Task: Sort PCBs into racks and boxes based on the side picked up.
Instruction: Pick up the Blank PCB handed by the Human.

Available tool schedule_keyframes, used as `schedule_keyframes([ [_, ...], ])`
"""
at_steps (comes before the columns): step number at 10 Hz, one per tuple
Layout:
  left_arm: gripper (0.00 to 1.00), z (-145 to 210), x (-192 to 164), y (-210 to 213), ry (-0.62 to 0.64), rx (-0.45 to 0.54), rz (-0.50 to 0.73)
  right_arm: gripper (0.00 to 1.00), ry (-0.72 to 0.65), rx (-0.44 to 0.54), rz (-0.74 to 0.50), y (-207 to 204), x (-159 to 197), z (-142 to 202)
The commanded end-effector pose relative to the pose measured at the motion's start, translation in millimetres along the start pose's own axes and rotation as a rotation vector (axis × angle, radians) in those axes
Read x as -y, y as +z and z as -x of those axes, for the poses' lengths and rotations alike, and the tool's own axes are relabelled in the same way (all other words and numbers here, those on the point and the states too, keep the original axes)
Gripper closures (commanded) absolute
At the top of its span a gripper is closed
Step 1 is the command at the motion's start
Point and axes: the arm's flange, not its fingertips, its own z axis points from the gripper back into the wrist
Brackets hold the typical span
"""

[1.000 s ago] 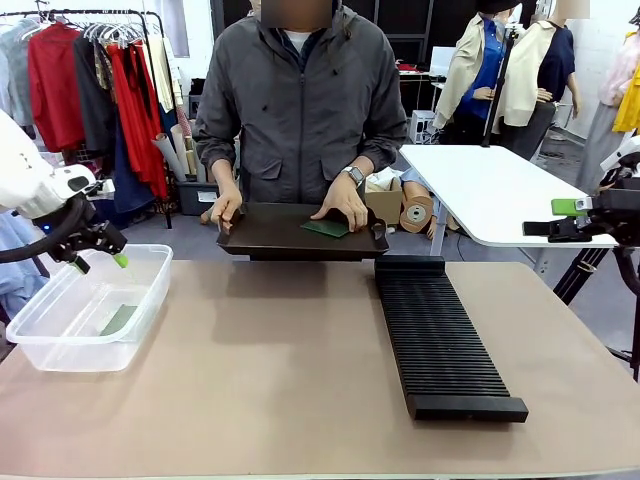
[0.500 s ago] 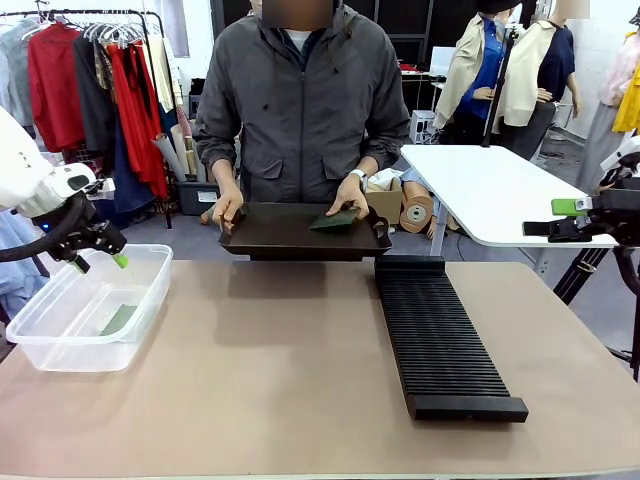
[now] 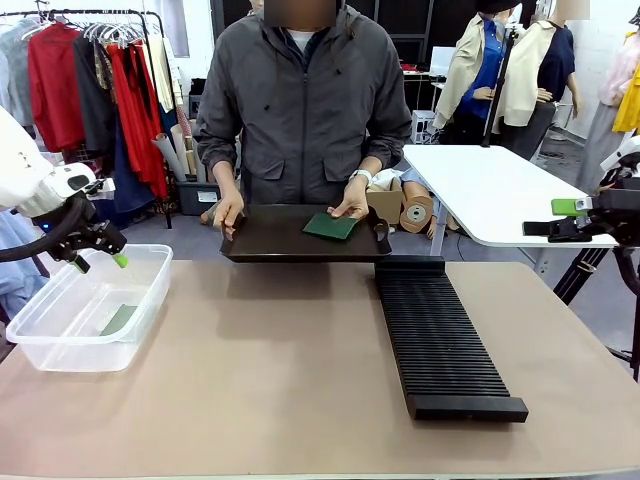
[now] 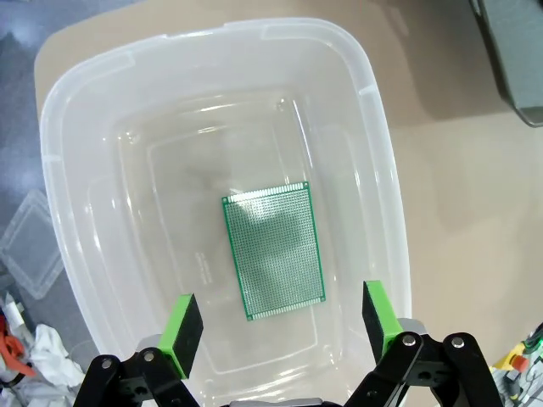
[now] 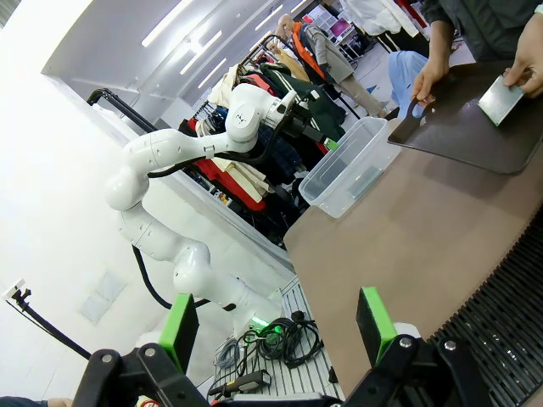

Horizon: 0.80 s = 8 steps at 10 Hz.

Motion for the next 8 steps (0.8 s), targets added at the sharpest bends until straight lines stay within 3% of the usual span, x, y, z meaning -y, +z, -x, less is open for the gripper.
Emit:
schedule_keyframes([
  [1, 0.03, -0.1, -1.1, 0.7, 0.002, 0.003, 0.002, 0.0, 0.009, 0.0, -0.007, -0.1, -1.3, -1.1],
  [2, 0.03, 0.0, 0.0, 0.0, 0.0, 0.0, 0.0, 0.0, 0.009, 0.0, -0.007, -0.1, -1.3, -1.1],
  [4, 0.03, -8.3, -7.1, 17.4, 0.086, 0.024, 0.288, 0.0, 0.009, 0.0, -0.007, -0.1, -1.3, -1.1],
  [8, 0.03, -13.7, -21.4, 51.5, 0.203, 0.002, 0.681, 0.0, 0.009, 0.0, -0.007, -0.1, -1.3, -1.1],
])
